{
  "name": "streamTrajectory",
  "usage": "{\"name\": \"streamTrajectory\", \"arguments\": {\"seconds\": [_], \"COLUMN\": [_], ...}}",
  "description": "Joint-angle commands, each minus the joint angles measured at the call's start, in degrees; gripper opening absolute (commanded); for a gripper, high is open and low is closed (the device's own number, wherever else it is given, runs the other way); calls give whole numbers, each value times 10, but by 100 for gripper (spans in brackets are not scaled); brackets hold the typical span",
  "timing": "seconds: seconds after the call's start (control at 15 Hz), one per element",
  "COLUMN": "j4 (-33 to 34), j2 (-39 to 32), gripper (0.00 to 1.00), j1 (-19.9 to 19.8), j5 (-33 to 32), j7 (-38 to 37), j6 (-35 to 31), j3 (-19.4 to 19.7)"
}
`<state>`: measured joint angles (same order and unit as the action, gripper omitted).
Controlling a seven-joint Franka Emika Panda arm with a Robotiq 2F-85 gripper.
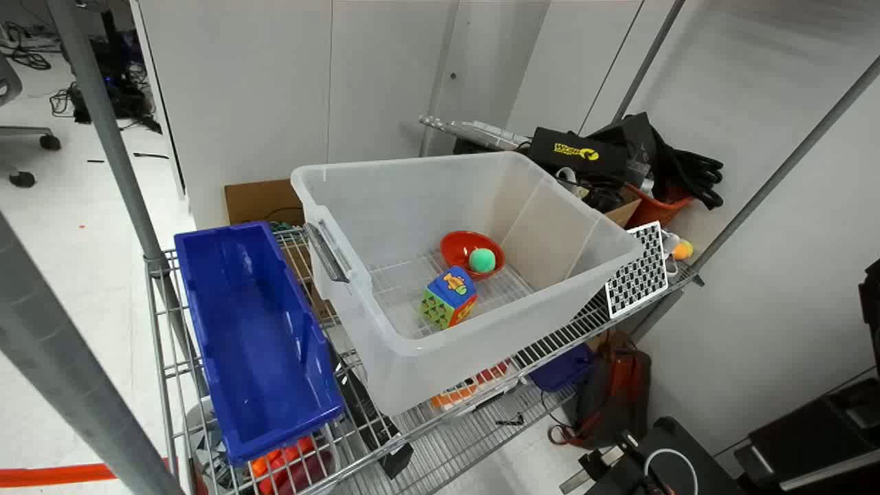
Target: Move the cube to the left
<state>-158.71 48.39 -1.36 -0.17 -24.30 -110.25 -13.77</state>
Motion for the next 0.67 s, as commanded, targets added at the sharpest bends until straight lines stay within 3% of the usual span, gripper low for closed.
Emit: {"name": "streamTrajectory", "arguments": {"seconds": [0.0,0.47,0.6], "j4": [1,1,19], "j2": [-1,-1,-29], "gripper": [100,100,100], "j1": [4,4,-13], "j5": [-3,-3,-1], "j7": [-2,-2,-25], "j6": [1,1,-32], "j3": [4,4,0]}}
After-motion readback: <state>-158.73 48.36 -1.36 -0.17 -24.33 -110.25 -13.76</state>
